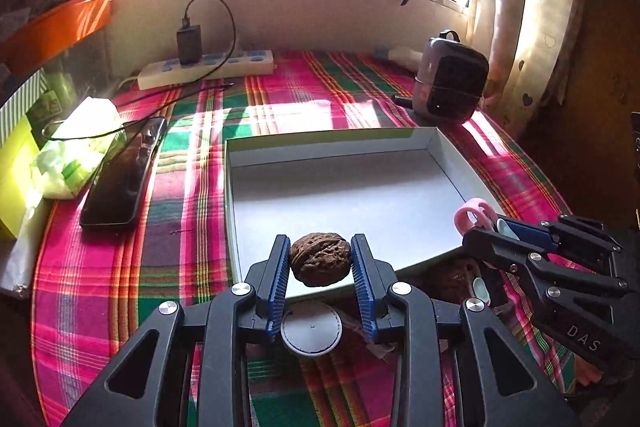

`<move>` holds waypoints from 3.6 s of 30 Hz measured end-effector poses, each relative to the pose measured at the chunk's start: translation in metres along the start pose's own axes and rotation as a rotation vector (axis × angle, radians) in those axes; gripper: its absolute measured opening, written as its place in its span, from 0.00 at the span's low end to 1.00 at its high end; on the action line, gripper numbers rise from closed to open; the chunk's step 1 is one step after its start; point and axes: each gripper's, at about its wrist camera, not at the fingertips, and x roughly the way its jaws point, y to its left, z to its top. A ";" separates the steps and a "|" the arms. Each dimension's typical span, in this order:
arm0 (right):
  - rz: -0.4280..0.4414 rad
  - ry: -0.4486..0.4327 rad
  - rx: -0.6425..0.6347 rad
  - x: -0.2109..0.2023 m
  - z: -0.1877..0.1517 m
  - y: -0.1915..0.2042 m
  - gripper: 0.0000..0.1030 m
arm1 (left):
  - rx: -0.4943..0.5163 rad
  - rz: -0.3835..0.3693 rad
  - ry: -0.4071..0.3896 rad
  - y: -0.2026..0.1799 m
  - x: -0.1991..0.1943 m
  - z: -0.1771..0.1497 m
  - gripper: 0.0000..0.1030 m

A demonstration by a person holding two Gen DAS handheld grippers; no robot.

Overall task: Organize objects
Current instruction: 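Carry the walnut with the left gripper while the right carries the pink holder into the tray, then open the left gripper releasing the walnut while the right releases the pink holder, then withdraw both tools from the tray back toward the remaining objects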

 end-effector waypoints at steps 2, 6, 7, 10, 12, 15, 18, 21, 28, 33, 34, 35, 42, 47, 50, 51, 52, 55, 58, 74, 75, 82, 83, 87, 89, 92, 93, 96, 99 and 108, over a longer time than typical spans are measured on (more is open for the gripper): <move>0.001 0.017 0.009 0.009 0.007 -0.004 0.18 | -0.004 0.000 0.013 0.001 0.008 0.006 0.28; -0.001 0.039 0.019 0.025 0.021 -0.012 0.18 | 0.007 0.006 0.027 0.003 0.022 0.018 0.28; -0.004 0.043 0.015 0.029 0.024 -0.013 0.18 | 0.013 0.003 0.028 0.003 0.025 0.021 0.28; -0.013 0.059 0.007 0.042 0.033 -0.014 0.18 | 0.010 0.007 0.039 0.006 0.038 0.029 0.28; -0.018 0.070 0.006 0.049 0.038 -0.015 0.18 | 0.003 0.001 0.052 0.009 0.048 0.034 0.28; -0.025 0.083 0.008 0.061 0.046 -0.017 0.18 | -0.008 0.009 0.079 0.013 0.062 0.039 0.28; -0.041 0.099 0.011 0.074 0.053 -0.022 0.18 | -0.009 0.015 0.089 0.016 0.072 0.044 0.28; -0.046 0.118 0.027 0.087 0.058 -0.028 0.18 | -0.016 0.020 0.099 0.020 0.082 0.050 0.28; -0.048 0.152 0.046 0.104 0.063 -0.035 0.18 | -0.015 0.025 0.136 0.026 0.102 0.056 0.28; -0.055 0.165 0.048 0.112 0.064 -0.036 0.18 | 0.005 0.031 0.132 0.022 0.106 0.057 0.28; -0.059 0.167 0.050 0.113 0.064 -0.037 0.18 | 0.010 0.036 0.133 0.021 0.107 0.058 0.28; -0.063 0.167 0.050 0.113 0.064 -0.038 0.18 | 0.010 0.037 0.132 0.021 0.107 0.059 0.28; -0.065 0.180 0.058 0.118 0.063 -0.040 0.18 | 0.024 0.051 0.141 0.019 0.110 0.059 0.28; -0.065 0.178 0.063 0.118 0.061 -0.040 0.18 | 0.035 0.061 0.148 0.018 0.112 0.059 0.28; -0.068 0.181 0.062 0.118 0.062 -0.040 0.18 | 0.038 0.064 0.150 0.018 0.113 0.059 0.28; -0.067 0.182 0.063 0.118 0.062 -0.040 0.18 | 0.038 0.064 0.149 0.018 0.112 0.059 0.28; -0.067 0.182 0.064 0.118 0.062 -0.040 0.18 | 0.038 0.065 0.150 0.018 0.113 0.059 0.28; -0.070 0.185 0.063 0.118 0.062 -0.040 0.18 | 0.043 0.069 0.152 0.017 0.113 0.059 0.28; -0.069 0.189 0.065 0.118 0.061 -0.040 0.18 | 0.043 0.069 0.153 0.017 0.112 0.059 0.29; -0.075 0.163 0.099 0.102 0.057 -0.045 0.40 | 0.008 0.074 0.138 0.019 0.097 0.054 0.38; -0.073 0.161 0.102 0.100 0.056 -0.046 0.41 | 0.005 0.072 0.136 0.019 0.095 0.054 0.38; -0.064 0.142 0.128 0.087 0.049 -0.047 0.43 | -0.013 0.069 0.117 0.020 0.081 0.048 0.38; -0.061 0.139 0.132 0.085 0.048 -0.047 0.43 | -0.013 0.066 0.114 0.019 0.078 0.047 0.38; -0.051 0.121 0.138 0.074 0.043 -0.045 0.43 | -0.023 0.065 0.095 0.017 0.065 0.041 0.38; -0.063 0.108 0.129 0.067 0.040 -0.043 0.43 | -0.024 0.070 0.081 0.017 0.058 0.039 0.38; -0.067 0.086 0.116 0.057 0.035 -0.039 0.43 | -0.027 0.063 0.059 0.015 0.046 0.034 0.38; -0.066 0.083 0.117 0.054 0.033 -0.039 0.43 | -0.031 0.063 0.054 0.014 0.042 0.032 0.38; -0.065 0.070 0.121 0.045 0.026 -0.037 0.43 | -0.025 0.070 0.041 0.011 0.032 0.026 0.38; -0.070 0.057 0.114 0.036 0.018 -0.034 0.43 | -0.028 0.068 0.029 0.010 0.022 0.018 0.38; -0.125 0.002 0.079 0.010 -0.004 -0.022 0.43 | 0.025 0.156 -0.025 -0.001 -0.005 -0.010 0.38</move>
